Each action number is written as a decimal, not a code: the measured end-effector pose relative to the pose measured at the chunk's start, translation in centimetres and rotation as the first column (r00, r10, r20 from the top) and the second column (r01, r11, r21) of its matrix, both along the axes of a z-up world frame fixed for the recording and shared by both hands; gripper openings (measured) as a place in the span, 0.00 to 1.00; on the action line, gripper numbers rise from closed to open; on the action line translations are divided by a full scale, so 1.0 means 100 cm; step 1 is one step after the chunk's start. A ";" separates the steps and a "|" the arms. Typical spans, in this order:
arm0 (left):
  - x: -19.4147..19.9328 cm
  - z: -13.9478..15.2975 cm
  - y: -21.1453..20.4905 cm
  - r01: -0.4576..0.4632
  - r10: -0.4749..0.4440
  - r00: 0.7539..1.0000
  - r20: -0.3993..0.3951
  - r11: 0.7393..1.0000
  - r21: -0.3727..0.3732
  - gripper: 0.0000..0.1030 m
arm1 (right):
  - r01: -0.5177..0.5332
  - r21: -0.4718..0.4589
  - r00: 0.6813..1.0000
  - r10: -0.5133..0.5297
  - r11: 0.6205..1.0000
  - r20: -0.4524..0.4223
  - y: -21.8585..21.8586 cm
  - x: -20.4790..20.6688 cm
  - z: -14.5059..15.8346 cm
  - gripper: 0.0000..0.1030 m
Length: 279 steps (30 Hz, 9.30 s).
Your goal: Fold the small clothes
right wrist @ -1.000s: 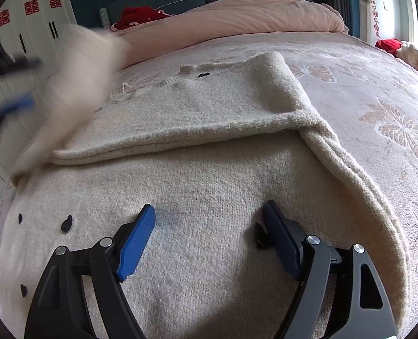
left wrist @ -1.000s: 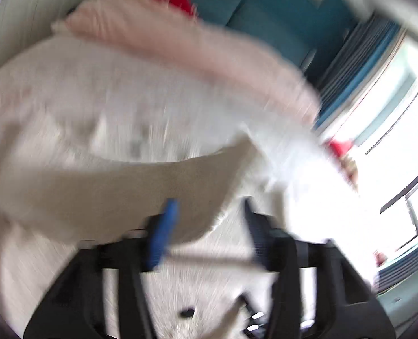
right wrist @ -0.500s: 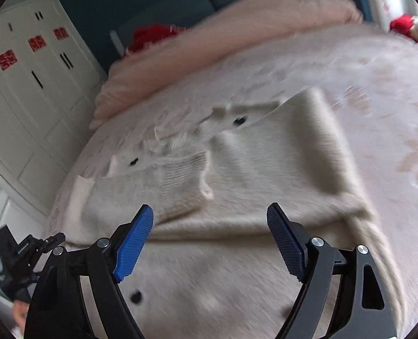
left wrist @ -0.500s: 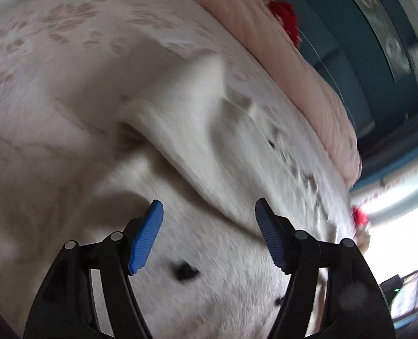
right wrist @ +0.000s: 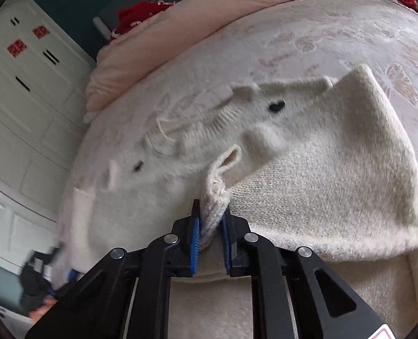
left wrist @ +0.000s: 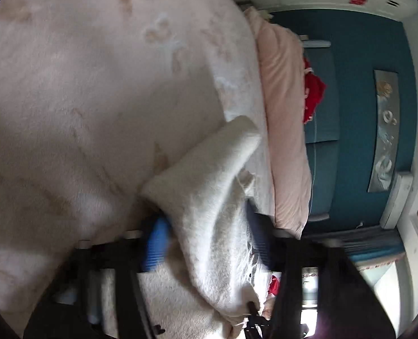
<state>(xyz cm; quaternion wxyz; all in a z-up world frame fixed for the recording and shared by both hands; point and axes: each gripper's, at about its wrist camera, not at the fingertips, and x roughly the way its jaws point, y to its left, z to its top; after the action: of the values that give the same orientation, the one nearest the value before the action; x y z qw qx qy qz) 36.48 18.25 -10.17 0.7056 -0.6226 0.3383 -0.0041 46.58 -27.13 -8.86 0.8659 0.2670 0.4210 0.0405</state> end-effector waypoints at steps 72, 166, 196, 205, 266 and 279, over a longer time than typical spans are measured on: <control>0.007 0.051 -0.096 0.391 -0.423 0.893 -0.157 0.553 0.735 0.17 | 0.107 -0.142 0.994 -0.101 0.984 0.048 -0.106 -0.022 -0.002 0.03; -0.190 0.136 -0.080 0.428 -0.520 0.842 -0.143 0.483 0.764 0.76 | 0.147 -0.099 0.984 -0.136 0.984 0.111 -0.095 -0.299 0.048 0.60; -0.136 0.205 -0.077 0.363 -0.544 0.838 -0.040 0.502 0.785 0.08 | 0.203 -0.103 0.945 -0.168 0.974 0.280 -0.108 -0.260 0.122 0.07; -0.029 0.088 -0.093 0.528 -0.427 0.828 -0.363 0.378 0.760 0.08 | 0.233 -0.135 0.970 -0.240 0.963 -0.039 -0.141 -0.161 -0.005 0.07; -0.222 0.067 -0.076 0.508 -0.368 0.858 -0.359 0.498 0.703 0.85 | 0.192 -0.082 0.967 -0.203 0.978 -0.154 -0.093 -0.347 -0.029 0.61; -0.206 0.046 -0.068 0.499 -0.246 0.863 -0.441 0.545 0.673 0.52 | 0.188 -0.143 0.966 -0.209 0.972 -0.153 -0.107 -0.344 -0.033 0.21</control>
<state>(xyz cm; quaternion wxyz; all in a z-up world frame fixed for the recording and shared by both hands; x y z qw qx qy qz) 15.89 11.50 -5.56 0.8250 -0.1669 0.5338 0.0813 12.14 -37.88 -12.18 0.8426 0.2546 0.4648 -0.0959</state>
